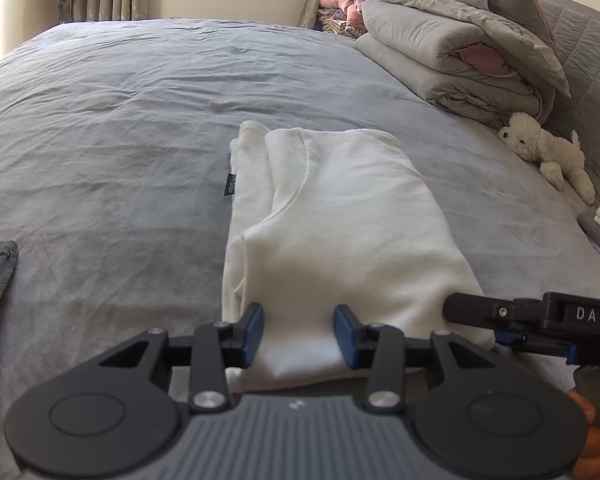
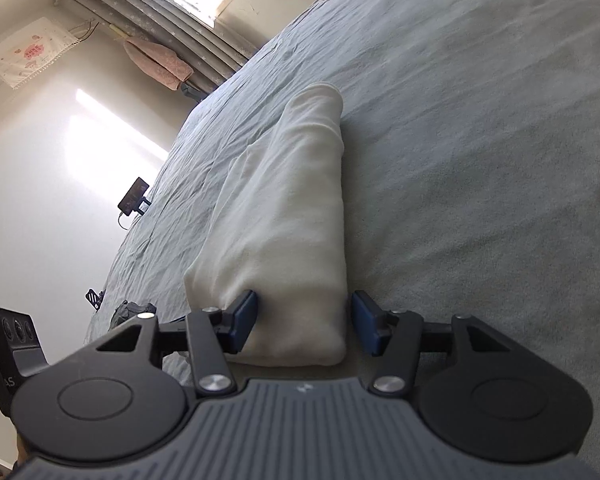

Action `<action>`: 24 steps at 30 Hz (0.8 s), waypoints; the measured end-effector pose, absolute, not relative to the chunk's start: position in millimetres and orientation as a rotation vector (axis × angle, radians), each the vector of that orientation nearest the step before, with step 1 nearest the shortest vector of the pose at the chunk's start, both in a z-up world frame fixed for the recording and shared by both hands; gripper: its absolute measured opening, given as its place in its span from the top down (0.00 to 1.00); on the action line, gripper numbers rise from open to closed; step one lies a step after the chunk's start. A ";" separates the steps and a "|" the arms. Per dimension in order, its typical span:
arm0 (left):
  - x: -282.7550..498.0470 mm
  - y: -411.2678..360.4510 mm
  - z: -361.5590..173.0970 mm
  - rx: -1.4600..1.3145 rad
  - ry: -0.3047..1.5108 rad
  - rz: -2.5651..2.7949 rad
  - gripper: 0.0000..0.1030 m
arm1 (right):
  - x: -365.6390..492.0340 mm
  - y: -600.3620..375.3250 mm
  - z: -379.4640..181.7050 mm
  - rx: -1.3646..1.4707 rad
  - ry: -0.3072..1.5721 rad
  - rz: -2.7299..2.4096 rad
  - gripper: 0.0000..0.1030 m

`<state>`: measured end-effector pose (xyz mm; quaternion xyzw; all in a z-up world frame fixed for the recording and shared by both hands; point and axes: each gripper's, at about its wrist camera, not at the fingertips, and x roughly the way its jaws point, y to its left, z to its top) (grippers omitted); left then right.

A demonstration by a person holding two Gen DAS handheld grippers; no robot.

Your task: Fold clothes

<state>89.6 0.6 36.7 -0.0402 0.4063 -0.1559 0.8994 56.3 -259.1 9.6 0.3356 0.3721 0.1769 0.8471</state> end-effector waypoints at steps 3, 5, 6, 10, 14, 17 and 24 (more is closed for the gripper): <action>91.3 3.1 37.8 -0.096 0.852 -0.329 0.60 | 54.0 -252.5 10.9 0.677 0.760 0.357 0.45; 93.5 8.2 39.1 -0.122 0.867 -0.335 0.61 | 52.2 -247.4 12.9 0.642 0.749 0.340 0.48; 94.7 12.1 39.8 -0.142 0.874 -0.336 0.62 | 51.7 -245.8 13.6 0.630 0.747 0.334 0.48; 96.5 23.1 41.4 -0.131 0.903 -0.238 0.43 | 52.0 -245.1 12.8 0.614 0.751 0.327 0.51; 102.0 42.3 35.8 -0.196 0.928 -0.208 0.33 | 52.7 -242.0 13.0 0.591 0.751 0.323 0.51; 103.9 51.3 34.0 -0.370 0.952 -0.269 0.31 | 53.2 -236.6 13.9 0.559 0.747 0.317 0.52; 102.6 42.5 26.5 -0.415 0.957 -0.281 0.30 | 50.4 -219.7 18.0 0.433 0.729 0.286 0.53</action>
